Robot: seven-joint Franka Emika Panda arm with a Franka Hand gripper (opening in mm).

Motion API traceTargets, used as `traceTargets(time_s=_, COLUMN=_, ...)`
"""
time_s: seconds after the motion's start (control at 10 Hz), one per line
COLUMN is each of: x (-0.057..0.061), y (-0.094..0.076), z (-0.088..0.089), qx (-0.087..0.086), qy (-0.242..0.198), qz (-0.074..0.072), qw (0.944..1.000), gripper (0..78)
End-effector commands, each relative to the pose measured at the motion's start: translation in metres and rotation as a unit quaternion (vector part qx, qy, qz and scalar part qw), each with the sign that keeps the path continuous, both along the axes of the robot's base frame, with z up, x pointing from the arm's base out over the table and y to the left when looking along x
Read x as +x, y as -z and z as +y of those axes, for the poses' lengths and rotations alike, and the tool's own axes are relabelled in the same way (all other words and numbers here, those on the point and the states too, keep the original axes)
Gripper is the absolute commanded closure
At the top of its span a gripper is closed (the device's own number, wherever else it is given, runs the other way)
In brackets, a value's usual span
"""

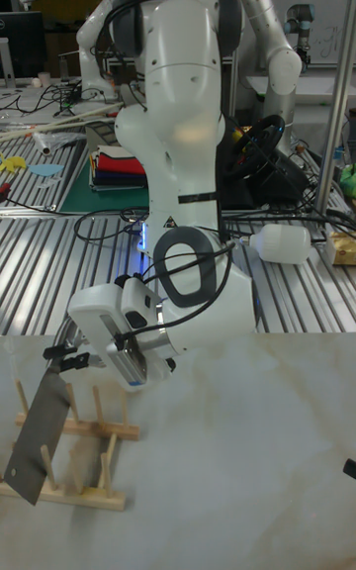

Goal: Put the knife on the knife rack

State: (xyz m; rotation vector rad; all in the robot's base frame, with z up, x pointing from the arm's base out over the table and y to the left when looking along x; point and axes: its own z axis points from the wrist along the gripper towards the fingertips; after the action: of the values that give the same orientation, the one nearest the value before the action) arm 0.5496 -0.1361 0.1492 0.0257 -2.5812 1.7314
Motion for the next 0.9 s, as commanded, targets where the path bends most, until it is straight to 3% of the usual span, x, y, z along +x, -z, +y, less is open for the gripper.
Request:
traceTargets(time_s=0.1, x=0.0023, y=0.0024, z=-0.0010, qx=0.001, qy=0.001, qz=0.000, qw=1.0000, gripper=76.4)
traceTargets(time_s=0.4, x=0.0021, y=0.0060, z=-0.0037, qx=0.003, qy=0.001, qz=-0.002, qw=1.0000, gripper=76.4)
traceTargets(time_s=0.9, x=0.0007, y=0.0093, z=-0.0010, qx=0.002, qy=0.014, qz=-0.018, qw=0.9997, gripper=76.4)
